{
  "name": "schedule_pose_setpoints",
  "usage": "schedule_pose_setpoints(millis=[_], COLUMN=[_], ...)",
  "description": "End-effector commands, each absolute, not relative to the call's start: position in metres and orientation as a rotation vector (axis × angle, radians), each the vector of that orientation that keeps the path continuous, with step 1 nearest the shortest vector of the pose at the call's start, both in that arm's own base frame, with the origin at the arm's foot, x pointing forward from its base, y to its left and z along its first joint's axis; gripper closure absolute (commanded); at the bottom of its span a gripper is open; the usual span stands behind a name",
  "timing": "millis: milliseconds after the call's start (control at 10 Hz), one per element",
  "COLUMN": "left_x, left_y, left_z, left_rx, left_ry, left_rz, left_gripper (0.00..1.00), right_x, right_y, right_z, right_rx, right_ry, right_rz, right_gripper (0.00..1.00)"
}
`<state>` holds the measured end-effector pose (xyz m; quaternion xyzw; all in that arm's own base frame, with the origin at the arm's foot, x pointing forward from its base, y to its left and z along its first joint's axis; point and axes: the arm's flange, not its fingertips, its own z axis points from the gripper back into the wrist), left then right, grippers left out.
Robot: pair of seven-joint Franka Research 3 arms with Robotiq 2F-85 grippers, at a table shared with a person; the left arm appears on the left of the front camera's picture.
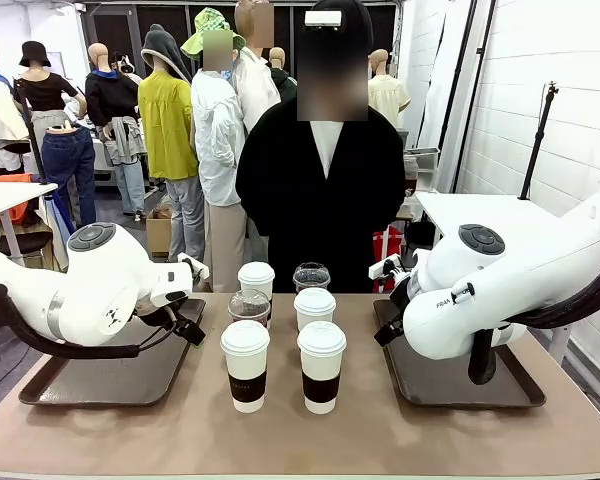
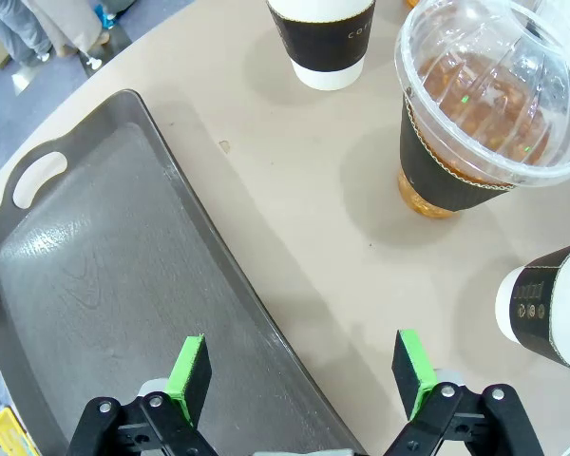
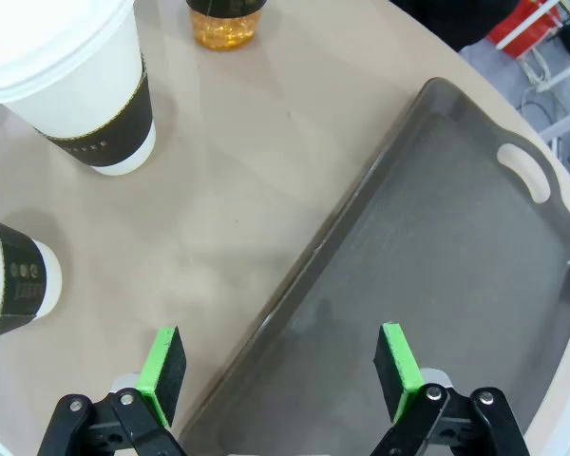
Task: Distribute the coffee onto the tray.
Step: Pick up one iced Americano and place it on the right Handle tray.
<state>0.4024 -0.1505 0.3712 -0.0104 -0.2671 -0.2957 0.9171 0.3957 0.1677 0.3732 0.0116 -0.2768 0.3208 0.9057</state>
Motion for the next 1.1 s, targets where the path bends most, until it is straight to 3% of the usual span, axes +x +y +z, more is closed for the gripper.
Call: schedule_pose_setpoints(millis=[0,300,1000], left_x=[0.403,0.402,0.368], left_y=[-0.15,-0.15,-0.142], left_z=[0.371,0.371,0.477], left_rx=[-0.021,-0.021,0.022], left_ry=[-0.55,-0.549,-0.584], left_rz=[-0.607,-0.608,-0.614], left_gripper=[0.0,0.0,0.0], right_x=[0.396,0.396,0.36], right_y=[0.168,0.168,0.15], right_z=[0.373,0.373,0.473], right_rx=[0.024,0.024,0.141], right_ry=[-0.572,-0.572,-0.64], right_rz=[0.662,0.662,0.709], right_gripper=[0.0,0.0,0.0])
